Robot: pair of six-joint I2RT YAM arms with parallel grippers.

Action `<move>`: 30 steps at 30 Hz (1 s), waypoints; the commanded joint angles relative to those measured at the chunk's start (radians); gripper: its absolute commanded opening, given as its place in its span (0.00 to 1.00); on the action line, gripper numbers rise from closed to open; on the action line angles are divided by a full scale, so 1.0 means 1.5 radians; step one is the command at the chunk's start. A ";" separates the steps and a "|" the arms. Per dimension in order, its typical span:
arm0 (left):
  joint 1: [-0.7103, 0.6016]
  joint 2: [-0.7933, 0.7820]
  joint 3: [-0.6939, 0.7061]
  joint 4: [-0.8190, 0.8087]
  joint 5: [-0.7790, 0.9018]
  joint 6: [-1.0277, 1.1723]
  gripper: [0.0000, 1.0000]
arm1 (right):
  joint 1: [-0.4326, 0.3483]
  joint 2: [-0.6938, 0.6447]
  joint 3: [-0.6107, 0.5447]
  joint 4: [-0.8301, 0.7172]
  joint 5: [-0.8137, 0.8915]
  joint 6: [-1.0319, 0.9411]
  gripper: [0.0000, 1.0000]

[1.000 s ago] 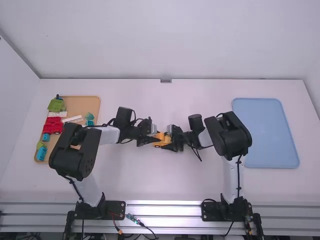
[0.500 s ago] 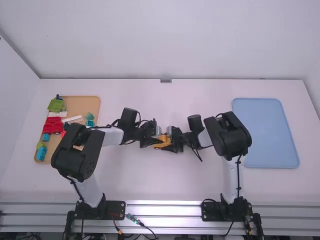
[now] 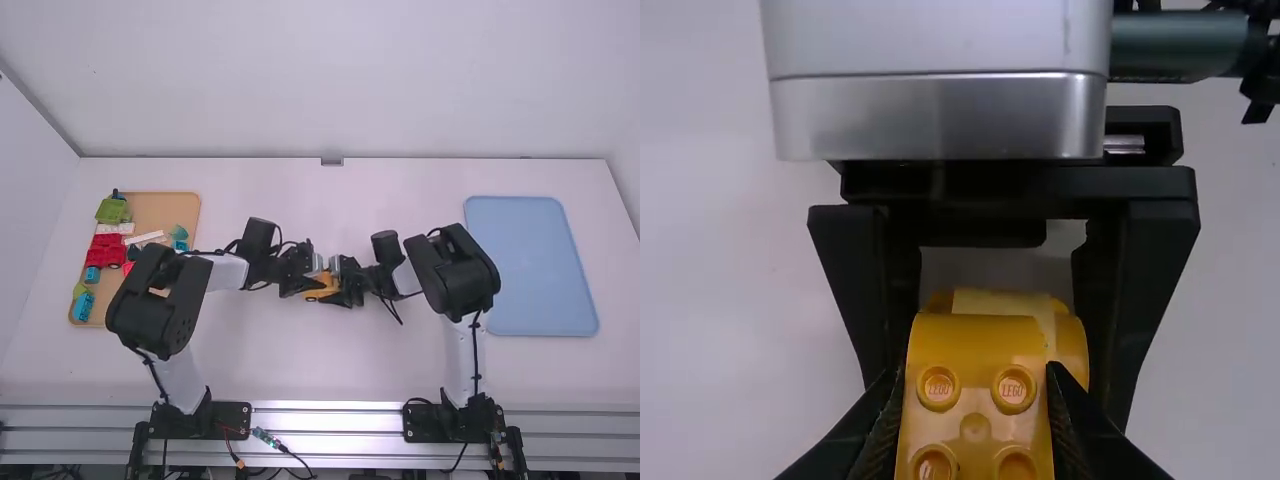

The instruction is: Assemble lego blocks to make yellow taxi

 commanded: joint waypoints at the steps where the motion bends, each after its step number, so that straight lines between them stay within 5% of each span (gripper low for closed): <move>1: -0.005 0.008 -0.006 -0.006 0.006 -0.002 0.02 | -0.003 0.009 0.014 -0.006 0.011 -0.003 0.50; 14: -0.005 0.027 -0.006 -0.010 0.008 0.002 0.02 | -0.003 0.009 0.056 -0.119 0.009 -0.048 0.52; 30: -0.018 0.058 -0.006 -0.011 -0.016 0.002 0.02 | 0.006 0.009 0.060 -0.123 0.011 -0.058 0.51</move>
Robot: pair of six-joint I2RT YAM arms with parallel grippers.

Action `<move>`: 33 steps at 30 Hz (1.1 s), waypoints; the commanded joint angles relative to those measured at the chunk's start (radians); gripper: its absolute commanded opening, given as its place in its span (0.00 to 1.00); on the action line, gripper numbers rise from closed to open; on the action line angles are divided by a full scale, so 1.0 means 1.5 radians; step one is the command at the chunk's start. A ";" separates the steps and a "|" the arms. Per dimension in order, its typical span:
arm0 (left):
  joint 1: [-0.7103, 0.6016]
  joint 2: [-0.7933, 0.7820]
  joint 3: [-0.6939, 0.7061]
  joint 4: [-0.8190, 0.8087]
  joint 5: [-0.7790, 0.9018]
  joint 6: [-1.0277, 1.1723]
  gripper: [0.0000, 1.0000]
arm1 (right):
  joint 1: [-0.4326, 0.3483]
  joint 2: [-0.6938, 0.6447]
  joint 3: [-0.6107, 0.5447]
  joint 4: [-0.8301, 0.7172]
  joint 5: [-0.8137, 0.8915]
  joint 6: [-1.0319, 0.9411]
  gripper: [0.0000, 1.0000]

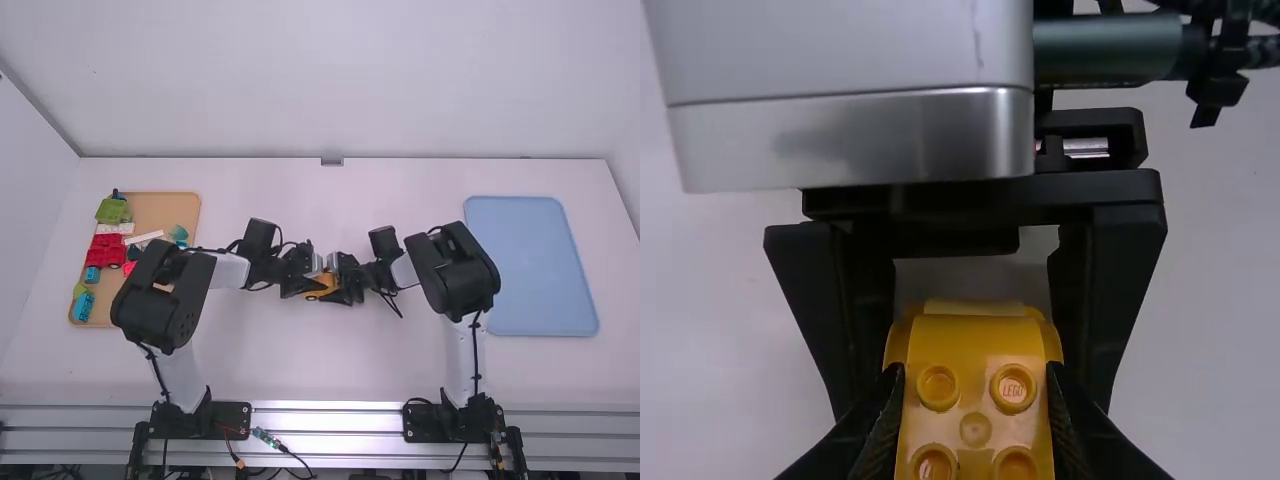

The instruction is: Assemble lego blocks to make yellow taxi

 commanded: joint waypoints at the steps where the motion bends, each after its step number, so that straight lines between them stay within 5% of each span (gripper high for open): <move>1: -0.025 0.033 -0.012 -0.023 -0.063 -0.001 0.02 | 0.005 0.009 0.012 -0.002 0.013 -0.006 0.51; 33: -0.070 0.036 -0.015 -0.072 -0.175 0.006 0.02 | 0.005 0.009 0.015 0.000 0.013 -0.004 0.52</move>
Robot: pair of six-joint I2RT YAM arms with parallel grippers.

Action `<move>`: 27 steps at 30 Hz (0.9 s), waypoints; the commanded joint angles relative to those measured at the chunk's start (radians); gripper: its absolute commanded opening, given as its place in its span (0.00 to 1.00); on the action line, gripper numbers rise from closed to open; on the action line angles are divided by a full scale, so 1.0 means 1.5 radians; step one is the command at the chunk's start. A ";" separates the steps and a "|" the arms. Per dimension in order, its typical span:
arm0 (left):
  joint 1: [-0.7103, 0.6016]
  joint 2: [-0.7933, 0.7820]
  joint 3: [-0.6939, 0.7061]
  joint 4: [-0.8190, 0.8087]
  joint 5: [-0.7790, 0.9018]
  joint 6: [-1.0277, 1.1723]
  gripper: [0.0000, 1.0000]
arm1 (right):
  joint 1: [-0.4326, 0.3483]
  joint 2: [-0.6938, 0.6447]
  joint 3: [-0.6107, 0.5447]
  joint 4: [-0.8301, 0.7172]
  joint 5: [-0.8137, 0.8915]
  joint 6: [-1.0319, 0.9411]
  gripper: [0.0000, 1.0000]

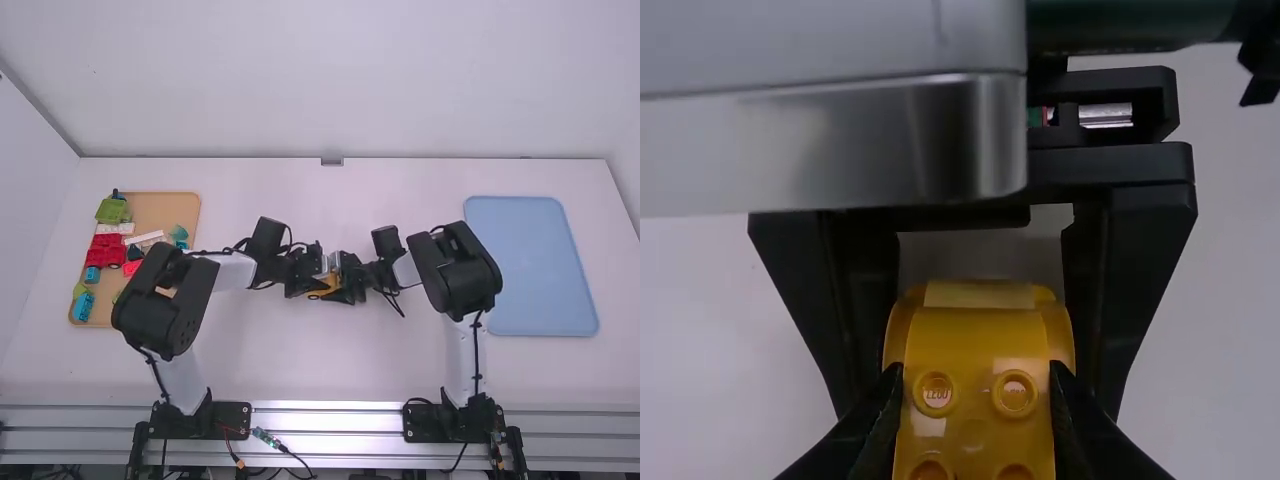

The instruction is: Assemble lego blocks to make yellow taxi

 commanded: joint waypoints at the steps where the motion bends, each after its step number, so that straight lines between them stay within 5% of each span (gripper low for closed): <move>1: -0.032 0.050 -0.029 -0.029 -0.073 0.003 0.02 | 0.016 0.009 0.014 0.002 0.016 -0.001 0.52; 13: -0.035 0.046 -0.023 -0.032 -0.064 0.003 0.08 | 0.016 0.009 0.014 0.002 0.016 -0.001 0.52; 27: -0.034 0.016 -0.023 -0.032 -0.064 -0.022 0.42 | 0.015 0.009 0.014 -0.001 0.016 -0.001 0.51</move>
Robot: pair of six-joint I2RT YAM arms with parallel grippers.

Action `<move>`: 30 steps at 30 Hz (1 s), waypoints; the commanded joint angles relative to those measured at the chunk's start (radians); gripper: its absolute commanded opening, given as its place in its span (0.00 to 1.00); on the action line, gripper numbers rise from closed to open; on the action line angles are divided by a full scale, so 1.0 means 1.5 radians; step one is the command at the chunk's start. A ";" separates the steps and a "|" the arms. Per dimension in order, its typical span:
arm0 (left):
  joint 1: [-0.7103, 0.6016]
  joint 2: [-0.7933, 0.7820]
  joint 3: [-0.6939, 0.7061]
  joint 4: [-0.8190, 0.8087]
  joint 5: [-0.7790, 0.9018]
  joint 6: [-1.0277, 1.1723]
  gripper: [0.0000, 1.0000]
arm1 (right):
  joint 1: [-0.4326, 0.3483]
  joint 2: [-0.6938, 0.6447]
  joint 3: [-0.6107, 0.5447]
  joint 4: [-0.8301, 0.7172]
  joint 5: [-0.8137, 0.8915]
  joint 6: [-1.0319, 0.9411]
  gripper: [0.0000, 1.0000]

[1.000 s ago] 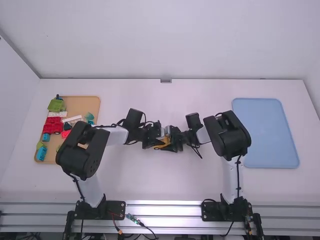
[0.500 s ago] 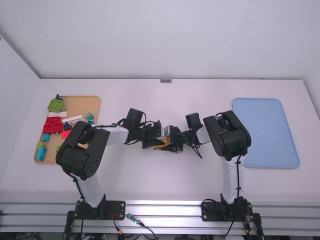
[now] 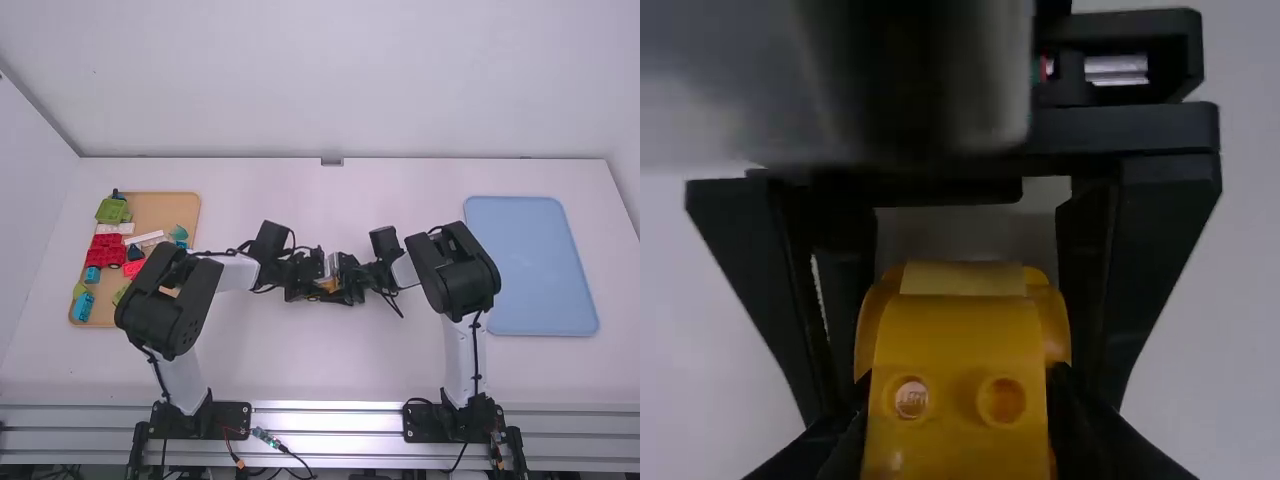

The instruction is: Assemble lego blocks to make yellow taxi

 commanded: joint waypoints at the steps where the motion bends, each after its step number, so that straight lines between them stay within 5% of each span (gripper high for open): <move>1: -0.020 0.012 -0.020 -0.012 -0.028 -0.013 0.44 | 0.008 0.009 0.014 0.003 0.017 -0.001 0.51; 13: -0.016 -0.004 -0.020 -0.006 -0.028 -0.013 0.44 | 0.008 0.009 0.014 0.000 0.018 -0.001 0.51; 21: -0.016 -0.023 -0.020 -0.002 -0.028 -0.012 0.35 | 0.008 0.009 0.014 -0.003 0.018 -0.001 0.52; 30: -0.016 -0.027 -0.019 -0.002 -0.028 -0.013 0.47 | 0.008 0.009 0.014 -0.012 0.018 -0.003 0.52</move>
